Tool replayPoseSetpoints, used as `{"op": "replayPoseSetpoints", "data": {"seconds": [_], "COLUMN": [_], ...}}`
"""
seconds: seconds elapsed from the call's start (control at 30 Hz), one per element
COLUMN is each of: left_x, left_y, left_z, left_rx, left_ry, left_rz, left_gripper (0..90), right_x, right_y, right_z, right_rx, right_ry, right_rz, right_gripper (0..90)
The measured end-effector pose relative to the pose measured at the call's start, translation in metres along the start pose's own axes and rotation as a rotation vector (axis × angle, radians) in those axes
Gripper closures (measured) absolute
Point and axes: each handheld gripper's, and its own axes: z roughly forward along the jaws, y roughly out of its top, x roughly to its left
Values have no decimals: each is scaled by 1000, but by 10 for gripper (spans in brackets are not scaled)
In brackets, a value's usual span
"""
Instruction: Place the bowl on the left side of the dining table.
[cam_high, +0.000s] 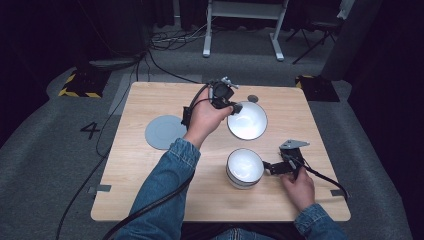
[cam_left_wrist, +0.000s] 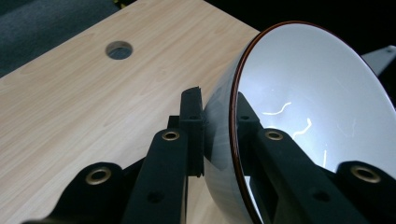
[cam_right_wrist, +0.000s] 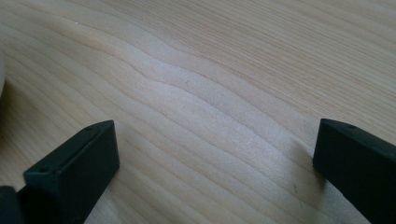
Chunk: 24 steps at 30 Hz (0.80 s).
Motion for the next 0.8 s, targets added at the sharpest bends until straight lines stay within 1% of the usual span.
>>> {"op": "replayPoseSetpoints", "data": {"seconds": [0.03, 0.1, 0.13, 0.17, 0.2, 0.23, 0.27, 0.3, 0.33, 0.37, 0.4, 0.43, 0.47, 0.53, 0.57, 0.67, 0.8], "left_x": [0, 16, 16, 22, 34, 34, 42, 45, 53, 53, 61, 61, 67, 74, 80, 89, 102], "left_y": [0, 2, 2, 2, 2, 2, 0, -1, -3, -3, -5, -5, -7, -9, -11, -14, -20], "left_z": [0, -5, -5, -7, -13, -13, -17, -19, -25, -25, -30, -30, -33, -37, -41, -46, -56], "left_rx": [0, 6, 6, -6, -11, -11, -31, -43, -55, -55, -63, -63, -75, -91, -92, -110, -103], "left_ry": [0, 39, 39, 58, 81, 81, 101, 107, 126, 126, 133, 133, 143, 161, 174, 197, 238], "left_rz": [0, -25, -25, -40, -59, -59, -86, -99, -111, -111, -130, -130, -160, -184, -195, -229, -240], "left_gripper": [796, 796, 795, 795, 794, 794, 794, 790, 790, 790, 790, 790, 790, 790, 790, 790, 790], "right_x": [0, 1, 1, 0, 1, 1, 1, 1, 1, 1, 1, 1, 0, 1, 1, 0, 0], "right_y": [0, 1, 1, 1, 1, 1, 1, 1, 1, 1, 1, 1, 1, 1, 1, 1, 1], "right_z": [0, 0, 0, 0, 0, 0, 1, 1, 1, 1, 1, 1, 1, 1, 1, 0, 0], "right_rx": [0, 5, 5, 6, 4, 4, 2, 3, 3, 3, 3, 3, 4, 3, 4, 5, 5], "right_ry": [1, 4, 4, 1, 5, 5, 2, 2, 2, 2, 2, 2, -1, 2, 0, 1, 1], "right_rz": [0, 13, 8, 3, 8, 8, 6, 8, 9, 9, 8, 8, 5, 9, 6, 3, 3], "right_gripper": [6, 6, 6, 6, 6, 6, 5, 5, 6, 6, 6, 6, 6, 6, 6, 6, 6]}}
